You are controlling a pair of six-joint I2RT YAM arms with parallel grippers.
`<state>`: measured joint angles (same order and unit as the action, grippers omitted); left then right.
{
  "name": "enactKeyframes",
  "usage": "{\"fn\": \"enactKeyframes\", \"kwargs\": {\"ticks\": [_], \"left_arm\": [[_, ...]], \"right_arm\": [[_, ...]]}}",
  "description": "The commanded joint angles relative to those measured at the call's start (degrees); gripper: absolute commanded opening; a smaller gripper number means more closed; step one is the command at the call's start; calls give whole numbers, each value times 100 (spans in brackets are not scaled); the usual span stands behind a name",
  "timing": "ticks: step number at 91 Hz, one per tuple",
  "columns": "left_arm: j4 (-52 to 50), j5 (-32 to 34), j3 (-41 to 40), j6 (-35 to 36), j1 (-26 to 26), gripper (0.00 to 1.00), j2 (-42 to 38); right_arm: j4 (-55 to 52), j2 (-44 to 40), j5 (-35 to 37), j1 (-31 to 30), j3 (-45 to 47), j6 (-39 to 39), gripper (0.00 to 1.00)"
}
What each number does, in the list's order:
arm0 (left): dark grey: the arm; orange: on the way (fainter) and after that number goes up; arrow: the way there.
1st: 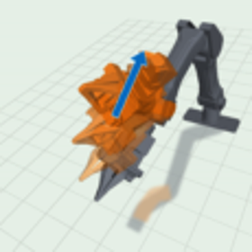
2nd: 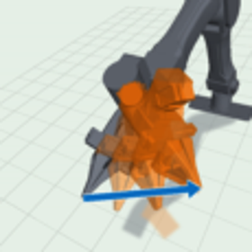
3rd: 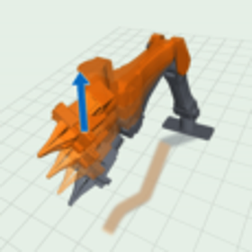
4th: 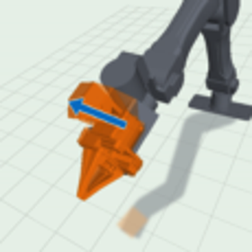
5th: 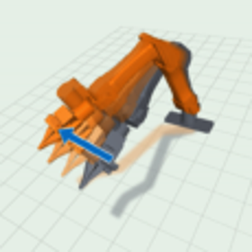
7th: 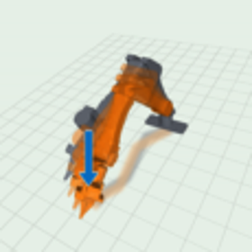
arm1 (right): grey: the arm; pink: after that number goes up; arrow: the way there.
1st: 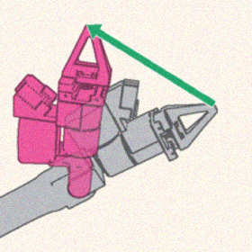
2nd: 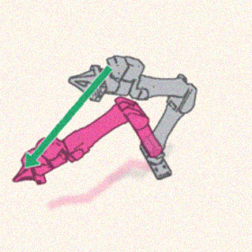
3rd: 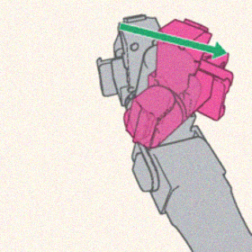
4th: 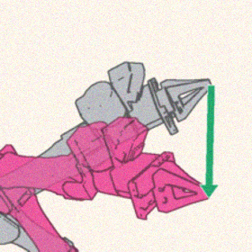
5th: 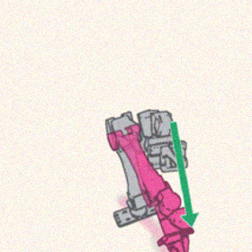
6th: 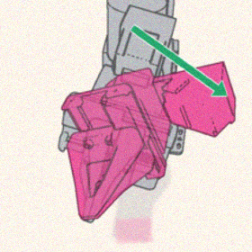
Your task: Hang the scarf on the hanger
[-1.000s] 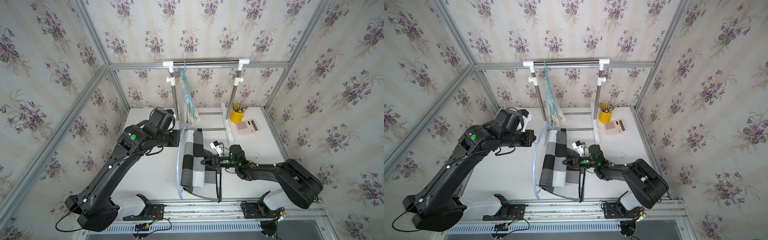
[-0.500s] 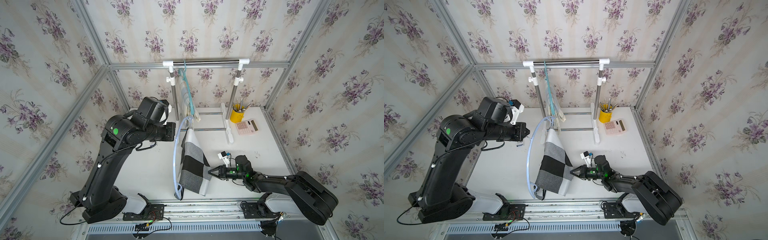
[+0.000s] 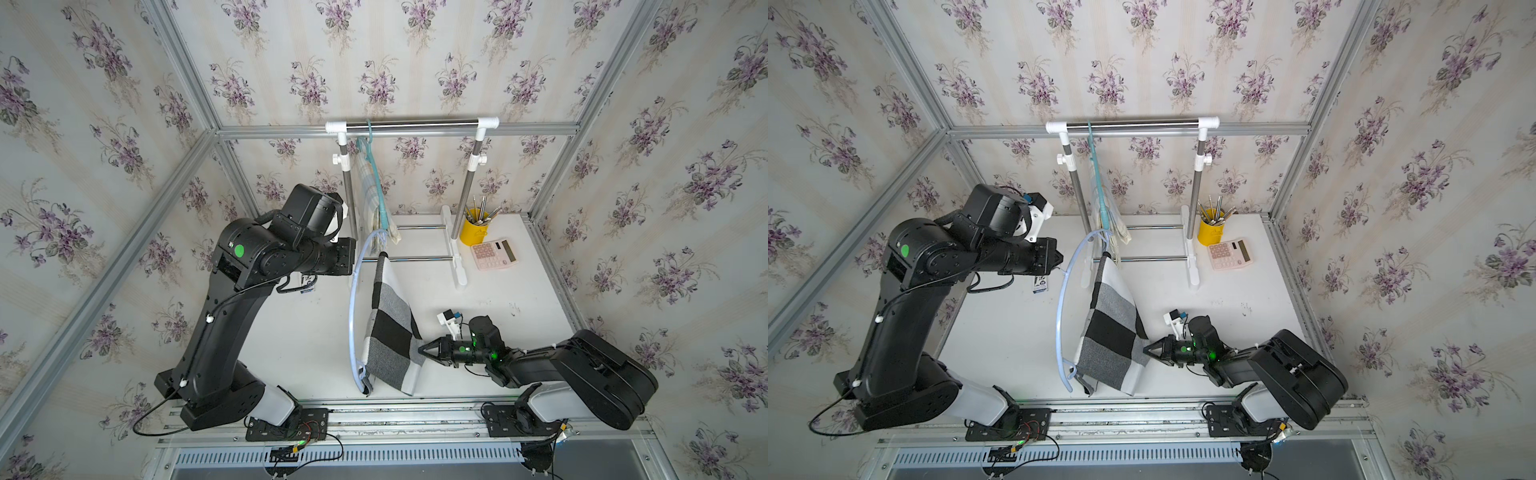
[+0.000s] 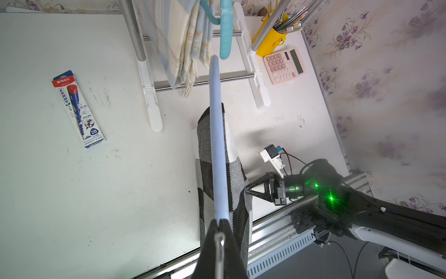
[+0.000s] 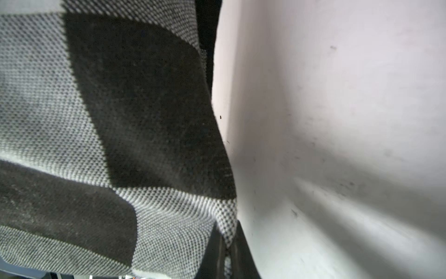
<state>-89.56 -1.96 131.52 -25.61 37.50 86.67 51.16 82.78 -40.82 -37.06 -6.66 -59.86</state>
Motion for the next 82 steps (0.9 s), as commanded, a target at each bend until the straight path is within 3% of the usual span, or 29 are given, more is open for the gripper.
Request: {"fn": "enactKeyframes", "kwargs": {"ticks": [1,46,49,51,54,55,61,71,82], "left_arm": [[295,345,182,126,-32,0,20],[399,196,106,109,-41,0,78],[402,196,99,109,-41,0,85],[404,196,101,108,-41,0,82],[405,196,115,103,-41,0,93],[405,196,112,106,-41,0,94],[412,173,120,99,-41,0,102],[445,132,97,63,-39,0,114],[648,8,-118,-11,-41,0,72]], "right_arm": [[-149,231,181,6,106,-49,0],[867,1072,-323,-11,-122,-251,0],[743,1092,-315,-11,-178,-164,5],[632,1098,-305,-9,-204,-67,17],[394,1087,-253,-7,-328,88,24],[315,1080,-235,-14,-328,150,31],[-186,988,-63,-21,-482,504,47],[-1089,617,331,-21,-717,1112,58],[-1417,177,447,-29,-782,1414,62]]}}
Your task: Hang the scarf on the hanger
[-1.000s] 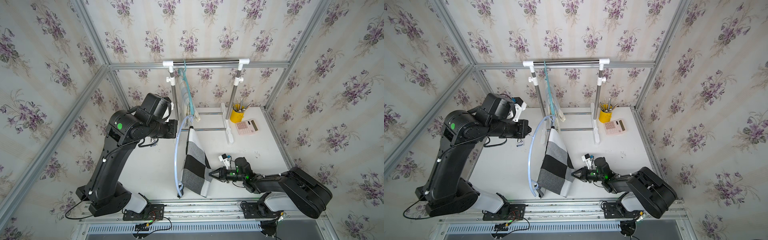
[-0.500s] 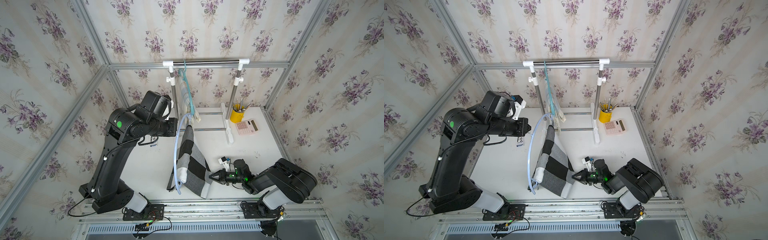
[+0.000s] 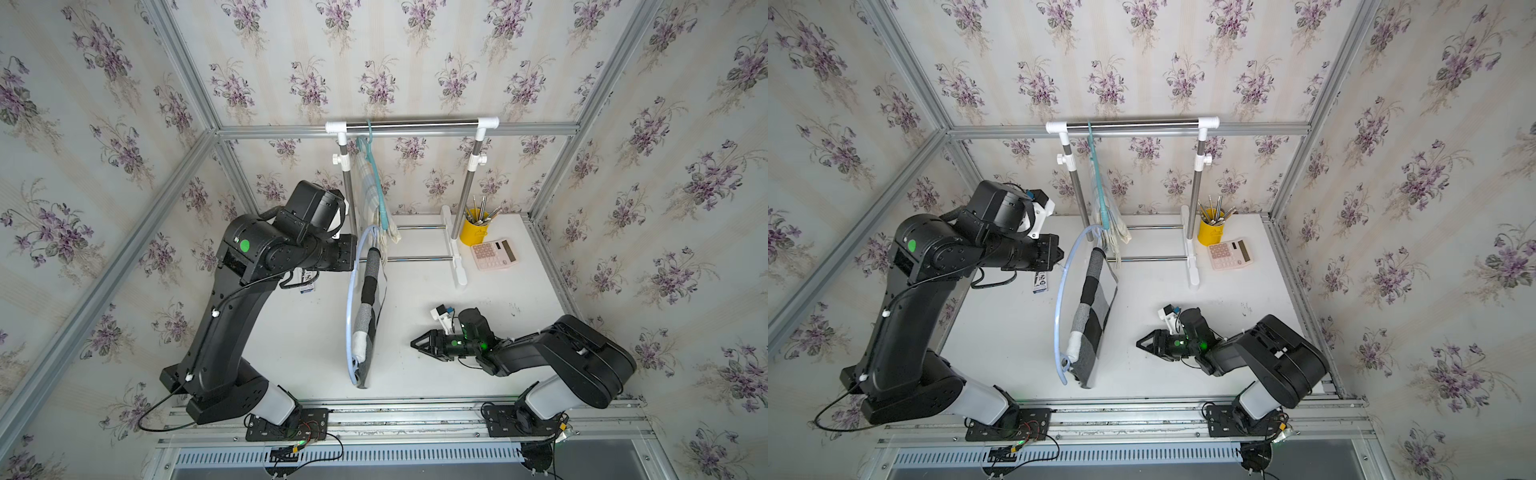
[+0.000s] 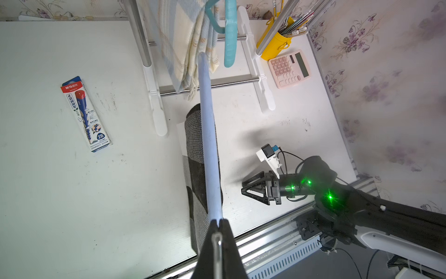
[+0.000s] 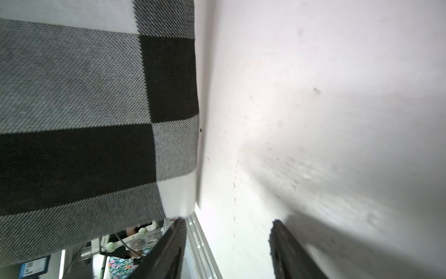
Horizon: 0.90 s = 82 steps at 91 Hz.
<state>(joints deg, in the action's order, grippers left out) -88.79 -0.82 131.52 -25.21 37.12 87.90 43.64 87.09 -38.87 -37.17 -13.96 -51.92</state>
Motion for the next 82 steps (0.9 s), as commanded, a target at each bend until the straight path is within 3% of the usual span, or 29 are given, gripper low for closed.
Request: {"fn": "enactKeyframes", "kwargs": {"ticks": [1,18,38,47,70,82], "left_arm": [[594,-117,-145,-61,-3,0,-56],[853,-122,-471,-212,-10,0,-138],[1093,-103,-603,-475,-38,0,-146],[1206,-193,-604,-583,-39,0,-125],[1789,-301,-1008,-977,-39,0,-306],[1985,-458,-1091,-1124,-32,0,-326]], "right_arm": [[-686,-289,246,-18,-53,639,62],[-523,-1255,77,-355,2,1009,62],[-900,-3248,863,-1226,-299,1656,62],[-1542,-3726,1113,-1508,-858,1844,61],[-3078,-3312,2414,-2441,-2641,2246,69],[-3278,-2728,2567,-2699,-3199,2300,68]]}}
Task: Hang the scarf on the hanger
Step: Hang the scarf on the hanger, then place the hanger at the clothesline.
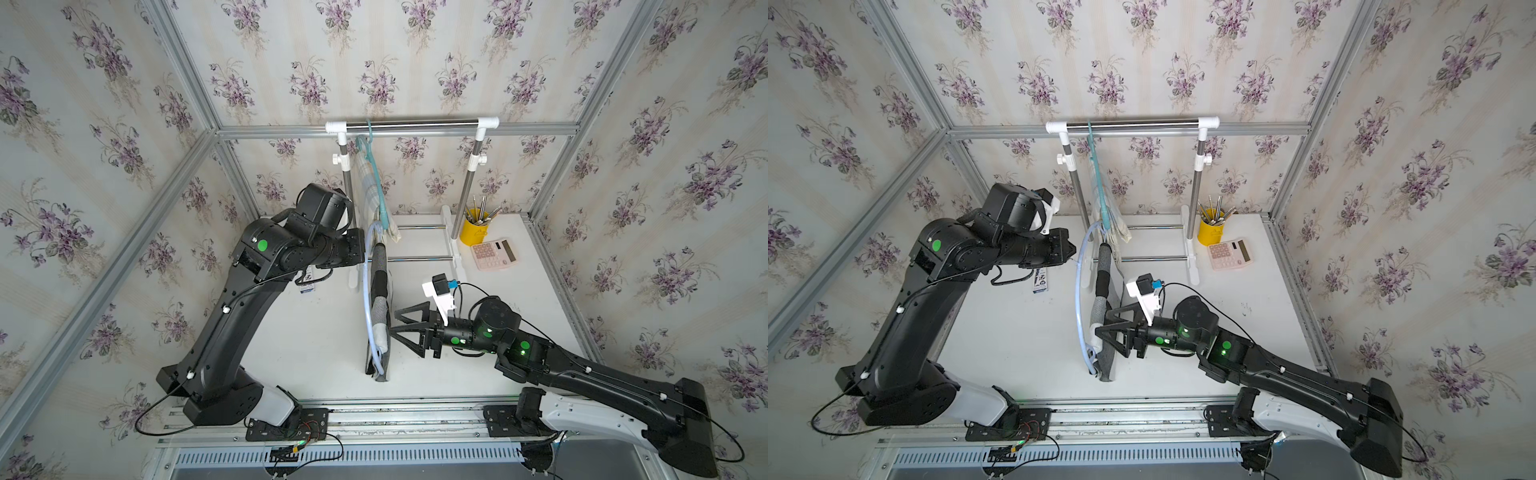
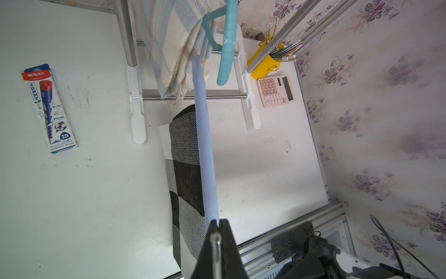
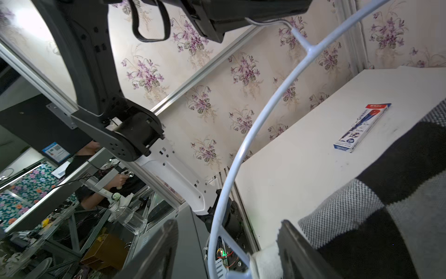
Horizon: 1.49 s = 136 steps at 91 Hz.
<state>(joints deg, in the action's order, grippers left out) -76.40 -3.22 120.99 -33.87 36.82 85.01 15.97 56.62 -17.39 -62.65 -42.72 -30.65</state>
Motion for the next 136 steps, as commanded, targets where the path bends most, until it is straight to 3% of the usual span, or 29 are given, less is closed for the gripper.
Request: {"fn": "enactKeyframes", "kwargs": {"ticks": [1,9,19,41,49,55,58,74,88,105,116,136], "left_arm": [[756,-229,-39,-264,0,0,-37],[767,-266,-55,-273,1,0,-2],[767,-224,-143,-245,1,0,-14],[772,-328,-278,-107,1,0,-66],[938,-616,-430,97,1,1,-208],[1183,-770,-701,284,1,39,-443],[1266,-776,-828,353,1,51,-610],[1813,-741,-1467,698,-8,87,-1263],[2153,-716,-2023,818,-10,89,-1771],[2581,-614,-2989,728,-13,88,-2491],[2516,-445,-3367,828,-17,88,-2741],[2412,-365,-3819,944,-17,88,-2953]], "right_arm": [[-518,369,415,-164,-359,178,68],[-504,709,286,-283,-657,200,62],[-613,1052,236,-410,-972,171,47],[-609,1208,-149,-487,-1076,-283,0],[-413,1086,-484,-485,-874,-623,0],[-365,945,-720,-490,-692,-891,0],[-366,868,-801,-485,-586,-1011,0],[-432,266,-1207,-485,-68,-1469,0],[-938,-468,-1243,-361,-50,-1533,0],[-1611,-1050,-2035,671,-123,-1897,0],[-2040,-1223,-2486,1320,-334,-1904,0],[-2425,-1092,-2775,1942,-869,-1722,0]]}}
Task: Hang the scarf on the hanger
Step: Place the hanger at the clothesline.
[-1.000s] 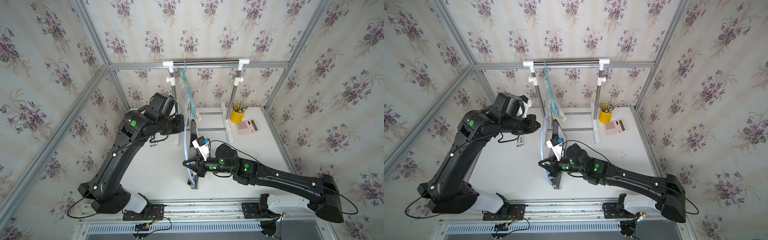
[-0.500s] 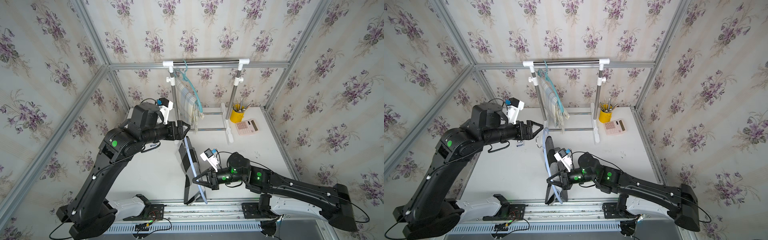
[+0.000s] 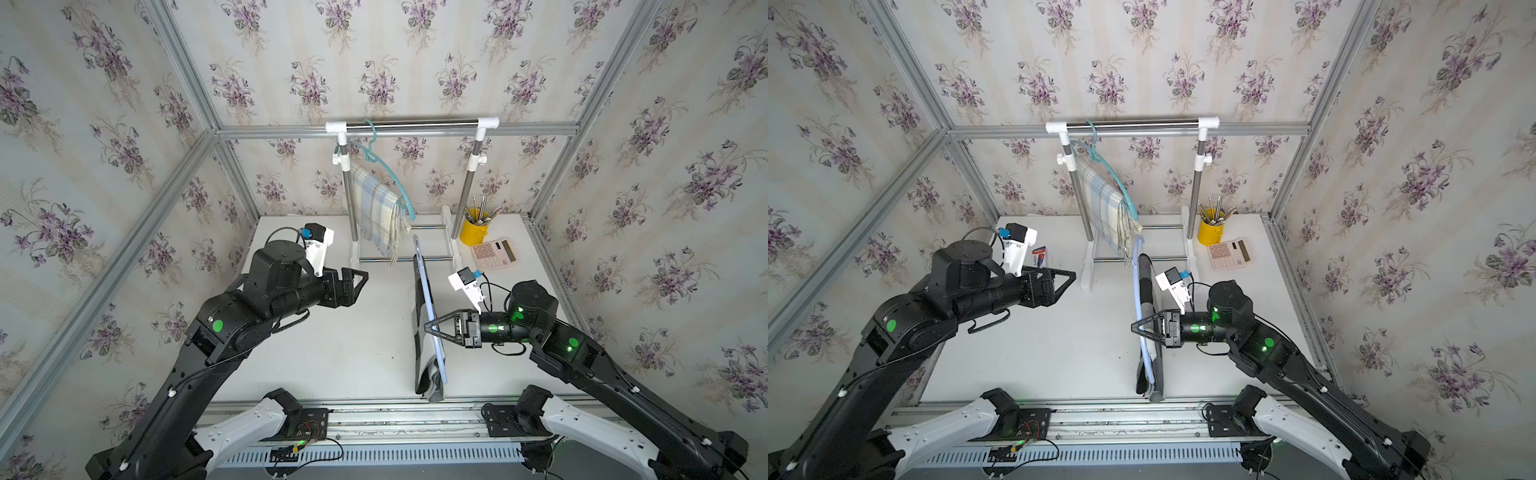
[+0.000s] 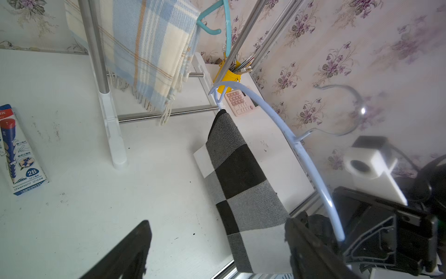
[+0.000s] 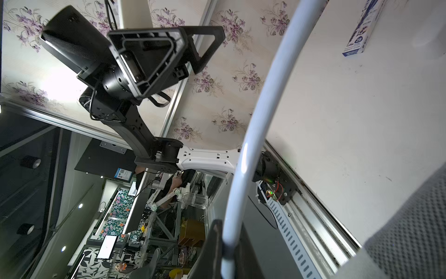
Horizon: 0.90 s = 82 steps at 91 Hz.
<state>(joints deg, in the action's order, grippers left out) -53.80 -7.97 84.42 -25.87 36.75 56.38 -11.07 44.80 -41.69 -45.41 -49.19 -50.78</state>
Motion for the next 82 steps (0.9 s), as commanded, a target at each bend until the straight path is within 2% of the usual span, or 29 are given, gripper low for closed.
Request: {"fn": "enactKeyframes", "kwargs": {"ticks": [1,11,47,71,82], "left_arm": [[156,110,-189,148,-10,88,-104],[153,136,-470,179,-10,87,-246],[218,178,-1898,138,-19,87,-1179],[279,114,-2529,91,-23,86,-1392],[328,184,-2800,44,-27,85,-1443]], "right_arm": [[267,117,-347,248,-244,285,0],[236,382,-301,621,-493,221,0],[423,2050,-1201,2155,-2299,164,0],[1073,3420,-2184,2950,-3522,-314,0],[2028,3945,-2572,3313,-3922,-1084,0]]}}
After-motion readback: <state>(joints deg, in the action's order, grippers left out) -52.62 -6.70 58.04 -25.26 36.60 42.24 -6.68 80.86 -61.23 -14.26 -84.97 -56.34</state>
